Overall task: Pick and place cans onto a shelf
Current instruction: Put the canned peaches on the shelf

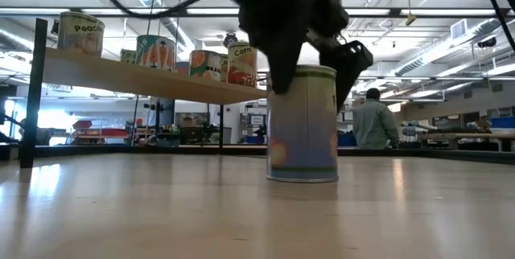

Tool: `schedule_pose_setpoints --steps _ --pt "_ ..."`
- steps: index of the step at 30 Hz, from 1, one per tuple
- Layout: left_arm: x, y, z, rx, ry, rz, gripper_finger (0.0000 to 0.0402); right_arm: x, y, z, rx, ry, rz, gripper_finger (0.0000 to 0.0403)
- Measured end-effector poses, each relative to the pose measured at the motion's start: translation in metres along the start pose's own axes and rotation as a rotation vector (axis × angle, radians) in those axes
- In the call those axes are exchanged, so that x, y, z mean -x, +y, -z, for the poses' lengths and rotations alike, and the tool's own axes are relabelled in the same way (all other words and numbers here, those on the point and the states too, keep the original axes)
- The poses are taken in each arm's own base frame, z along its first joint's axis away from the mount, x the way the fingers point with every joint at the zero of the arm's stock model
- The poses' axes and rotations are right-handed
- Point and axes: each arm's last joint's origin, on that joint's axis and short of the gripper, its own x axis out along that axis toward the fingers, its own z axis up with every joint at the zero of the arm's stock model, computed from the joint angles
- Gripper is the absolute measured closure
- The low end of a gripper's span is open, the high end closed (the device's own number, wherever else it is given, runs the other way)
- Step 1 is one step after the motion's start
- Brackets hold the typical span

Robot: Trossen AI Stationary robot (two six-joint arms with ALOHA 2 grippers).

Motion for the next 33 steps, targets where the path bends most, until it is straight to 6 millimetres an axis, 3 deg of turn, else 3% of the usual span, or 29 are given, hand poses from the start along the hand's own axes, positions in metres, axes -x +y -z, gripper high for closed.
schedule_pose_setpoints --steps 6,10,13,16,22,26,33 --pt "0.001 -0.006 0.006 0.03 0.013 -0.013 0.0363 0.038 0.003 0.018 0.178 -0.067 -0.052 0.0027" --pt "-0.007 -0.015 0.015 0.02 0.051 -0.036 0.0363 0.064 0.0 0.049 0.523 -0.058 0.01 0.0029" --pt "-0.017 -0.024 0.021 -0.003 0.076 -0.05 0.0363 0.068 -0.007 0.072 0.819 -0.031 0.219 0.0033" --pt "-0.029 -0.032 0.028 -0.031 0.104 -0.067 0.0363 0.061 -0.006 0.079 0.992 -0.037 0.34 0.0044" --pt "-0.052 -0.05 0.048 -0.079 0.307 0.027 0.0363 0.021 0.013 0.063 1.131 -0.089 0.304 0.007" --pt "-0.062 -0.056 0.063 -0.016 0.446 0.022 0.0363 -0.002 0.019 0.056 1.139 -0.087 0.302 0.0088" --pt "-0.078 -0.066 0.088 -0.04 0.542 -0.089 0.034 -0.003 0.035 0.059 1.076 -0.17 0.131 0.0114"
